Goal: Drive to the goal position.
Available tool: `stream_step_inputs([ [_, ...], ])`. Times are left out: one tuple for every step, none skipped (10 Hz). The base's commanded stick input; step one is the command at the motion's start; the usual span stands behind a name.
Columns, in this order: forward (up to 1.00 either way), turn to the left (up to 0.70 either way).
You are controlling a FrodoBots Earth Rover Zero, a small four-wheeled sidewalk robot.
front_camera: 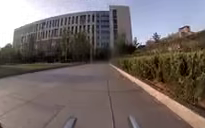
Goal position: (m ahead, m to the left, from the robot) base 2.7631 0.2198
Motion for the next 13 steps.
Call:
stream_step_inputs([
  [0.7, -0.14],
  [0.7, -0.14],
  [0.7, -0.14],
  [0.7, -0.14],
  [0.7, -0.14],
  [0.7, -0.14],
  [0.7, -0.14],
  [0.7, -0.14],
  [0.7, -0.14],
  [0.7, -0.14],
  [0.7, -0.14],
  [0.7, -0.14],
  [0.7, -0.14],
])
